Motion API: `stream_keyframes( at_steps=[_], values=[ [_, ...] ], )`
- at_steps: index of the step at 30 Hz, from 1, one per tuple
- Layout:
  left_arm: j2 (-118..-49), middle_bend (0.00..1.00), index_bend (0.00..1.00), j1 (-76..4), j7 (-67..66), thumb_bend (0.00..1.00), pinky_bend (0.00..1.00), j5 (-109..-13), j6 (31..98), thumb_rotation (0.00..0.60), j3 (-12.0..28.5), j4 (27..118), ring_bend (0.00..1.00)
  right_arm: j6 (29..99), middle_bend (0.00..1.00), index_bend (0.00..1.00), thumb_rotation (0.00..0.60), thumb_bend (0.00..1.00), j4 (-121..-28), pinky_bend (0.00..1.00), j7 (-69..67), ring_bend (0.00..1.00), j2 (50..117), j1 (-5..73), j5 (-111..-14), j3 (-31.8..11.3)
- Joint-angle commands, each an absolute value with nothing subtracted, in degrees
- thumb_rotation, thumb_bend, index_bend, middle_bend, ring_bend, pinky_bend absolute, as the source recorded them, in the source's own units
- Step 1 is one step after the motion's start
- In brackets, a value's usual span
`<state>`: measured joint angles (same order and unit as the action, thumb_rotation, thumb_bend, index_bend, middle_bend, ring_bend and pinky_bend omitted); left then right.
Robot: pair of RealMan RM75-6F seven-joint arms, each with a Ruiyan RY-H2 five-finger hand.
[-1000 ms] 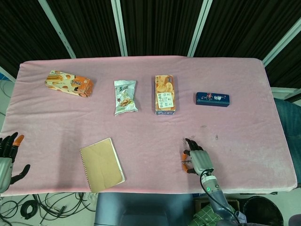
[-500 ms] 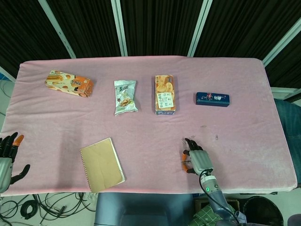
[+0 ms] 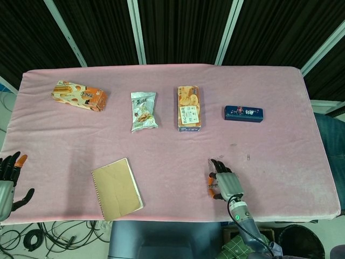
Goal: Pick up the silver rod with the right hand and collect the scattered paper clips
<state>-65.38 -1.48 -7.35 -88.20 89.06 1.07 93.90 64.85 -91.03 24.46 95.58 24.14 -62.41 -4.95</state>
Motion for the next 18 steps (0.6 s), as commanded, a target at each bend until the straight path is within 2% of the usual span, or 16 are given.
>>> stream_keyframes(
  at_steps=[1,18],
  values=[
    [-65.38,0.0,0.01,-1.49,-7.37,0.28,0.0,-88.21,89.05,0.6,1.07,93.89,0.0,64.97,0.0,0.54,0.6,0.27,-90.97,0.21,24.47,0.03,95.64,24.16,-62.48,-5.01],
    [-65.41,0.0,0.01,-1.46,-7.39,0.28,0.0,-88.13,89.09,0.6,1.1,93.93,0.0,64.59,0.0,0.54,0.6,0.27,-90.47,0.21,24.61,0.03,95.95,24.4,-62.16,-5.09]
  ],
)
